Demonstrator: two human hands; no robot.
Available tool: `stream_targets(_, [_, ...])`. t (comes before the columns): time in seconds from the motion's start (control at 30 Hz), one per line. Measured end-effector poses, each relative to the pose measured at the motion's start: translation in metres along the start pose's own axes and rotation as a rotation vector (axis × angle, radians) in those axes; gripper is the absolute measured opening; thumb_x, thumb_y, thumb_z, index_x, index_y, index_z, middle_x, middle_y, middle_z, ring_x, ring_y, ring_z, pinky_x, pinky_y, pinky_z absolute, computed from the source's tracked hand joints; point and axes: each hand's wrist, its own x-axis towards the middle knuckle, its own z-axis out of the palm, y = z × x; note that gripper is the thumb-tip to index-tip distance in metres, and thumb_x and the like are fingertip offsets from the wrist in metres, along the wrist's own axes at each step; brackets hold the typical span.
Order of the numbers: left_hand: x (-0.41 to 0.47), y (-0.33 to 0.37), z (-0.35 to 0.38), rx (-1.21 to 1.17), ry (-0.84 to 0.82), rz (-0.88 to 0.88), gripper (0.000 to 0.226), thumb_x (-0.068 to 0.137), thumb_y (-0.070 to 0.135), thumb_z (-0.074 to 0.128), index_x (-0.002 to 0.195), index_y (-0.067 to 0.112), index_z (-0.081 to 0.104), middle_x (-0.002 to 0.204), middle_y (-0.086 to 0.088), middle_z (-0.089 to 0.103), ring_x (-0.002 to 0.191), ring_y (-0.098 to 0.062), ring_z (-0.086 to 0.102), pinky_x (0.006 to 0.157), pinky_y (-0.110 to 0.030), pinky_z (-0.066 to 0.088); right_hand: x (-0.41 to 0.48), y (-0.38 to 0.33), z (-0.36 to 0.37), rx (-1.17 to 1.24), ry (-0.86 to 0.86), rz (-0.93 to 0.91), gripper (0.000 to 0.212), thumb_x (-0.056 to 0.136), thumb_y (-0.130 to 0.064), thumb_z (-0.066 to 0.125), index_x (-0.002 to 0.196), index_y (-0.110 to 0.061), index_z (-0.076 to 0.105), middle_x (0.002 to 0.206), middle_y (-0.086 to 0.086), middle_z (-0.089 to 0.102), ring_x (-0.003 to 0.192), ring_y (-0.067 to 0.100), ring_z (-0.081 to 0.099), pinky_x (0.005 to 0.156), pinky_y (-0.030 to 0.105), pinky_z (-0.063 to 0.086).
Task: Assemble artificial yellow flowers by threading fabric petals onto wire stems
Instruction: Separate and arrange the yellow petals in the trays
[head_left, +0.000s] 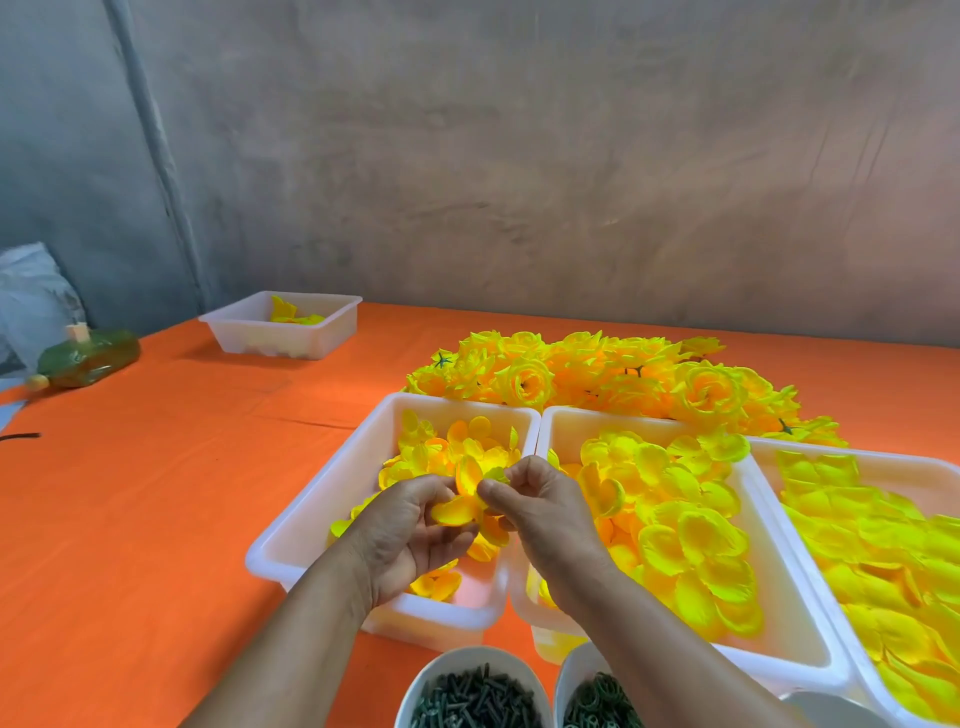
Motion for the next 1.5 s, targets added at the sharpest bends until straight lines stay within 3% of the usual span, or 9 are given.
stream_targets(0.13, [-0.003,-0.002,0.001,0.113,-0.05,0.056,0.007,0.073,0.023,0.077,0.076,0.017,0.079,0.074,-0.001,0.07,0.06,-0.016,0.064,0.055,-0.024,0.057,0.0,0.004,0.004,-0.177,-0.013,-0.063,0.019,0.083,-0.022,0.072,0.074,-0.02,0.055,0.073,0.008,0.06,0.067,0.023,0.052,0.066,0.043,0.045])
stream_targets(0.27, [-0.001,-0.004,0.0,0.107,-0.033,0.073,0.015,0.086,-0.001,0.065,0.098,0.008,0.068,0.073,-0.005,0.065,0.06,-0.017,0.063,0.053,-0.024,0.056,0.001,0.003,0.003,-0.149,0.037,-0.058,0.013,0.087,-0.017,0.066,0.077,-0.017,0.057,0.074,0.008,0.066,0.068,0.026,0.062,0.072,0.05,0.053])
stream_targets(0.37, [0.002,-0.006,0.001,0.177,0.04,0.111,0.022,0.087,-0.009,0.052,0.093,0.009,0.065,0.068,-0.007,0.061,0.057,-0.016,0.06,0.05,-0.023,0.055,0.0,0.002,0.003,-0.107,0.047,-0.047,0.012,0.089,-0.016,0.064,0.079,-0.014,0.056,0.07,0.003,0.065,0.065,0.016,0.06,0.071,0.046,0.053])
stream_targets(0.6, [0.008,-0.011,0.004,0.239,0.25,0.195,0.021,0.081,-0.004,0.055,0.077,0.014,0.064,0.057,-0.001,0.056,0.048,-0.011,0.052,0.042,-0.02,0.047,-0.003,0.004,0.007,0.237,0.098,0.002,0.011,0.091,-0.009,0.062,0.084,-0.009,0.055,0.076,0.007,0.062,0.065,0.015,0.057,0.068,0.03,0.05])
stream_targets(0.83, [0.01,-0.014,0.003,0.33,0.22,0.204,0.005,0.088,0.011,0.063,0.092,0.013,0.065,0.066,0.001,0.059,0.05,-0.008,0.052,0.045,-0.023,0.047,-0.002,0.004,0.005,0.183,0.071,-0.011,0.012,0.092,-0.011,0.062,0.083,-0.009,0.053,0.069,0.002,0.059,0.059,0.01,0.057,0.065,0.028,0.05])
stream_targets(1.13, [0.02,-0.019,0.004,0.372,0.386,0.238,0.015,0.087,0.009,0.066,0.102,0.007,0.063,0.071,-0.007,0.057,0.057,-0.016,0.054,0.047,-0.025,0.051,-0.004,0.0,0.01,0.291,0.213,-0.136,0.008,0.092,-0.007,0.063,0.088,-0.003,0.056,0.072,0.002,0.062,0.064,0.013,0.062,0.065,0.026,0.052])
stream_targets(1.23, [0.022,-0.021,0.004,0.379,0.457,0.274,0.022,0.085,0.009,0.068,0.107,0.01,0.063,0.082,-0.011,0.063,0.063,-0.021,0.058,0.053,-0.03,0.056,-0.005,0.003,0.015,0.273,0.26,-0.155,0.01,0.091,-0.008,0.064,0.084,-0.006,0.056,0.07,0.0,0.062,0.063,0.009,0.061,0.068,0.032,0.052])
stream_targets(1.33, [0.025,-0.022,0.004,0.422,0.557,0.306,0.027,0.083,0.011,0.068,0.109,0.015,0.062,0.09,-0.01,0.07,0.062,-0.022,0.065,0.052,-0.034,0.059,-0.005,0.006,0.02,0.154,0.283,-0.245,0.019,0.09,-0.007,0.064,0.076,-0.013,0.053,0.071,0.01,0.059,0.067,0.018,0.055,0.069,0.044,0.05])
stream_targets(1.5, [0.025,-0.021,0.005,0.461,0.611,0.266,0.021,0.084,0.013,0.06,0.105,0.017,0.062,0.079,-0.01,0.071,0.051,-0.021,0.066,0.055,-0.044,0.062,-0.012,0.013,0.025,-0.203,0.135,-0.513,0.033,0.089,-0.012,0.066,0.074,-0.031,0.045,0.067,-0.018,0.057,0.064,0.016,0.057,0.059,0.021,0.044])
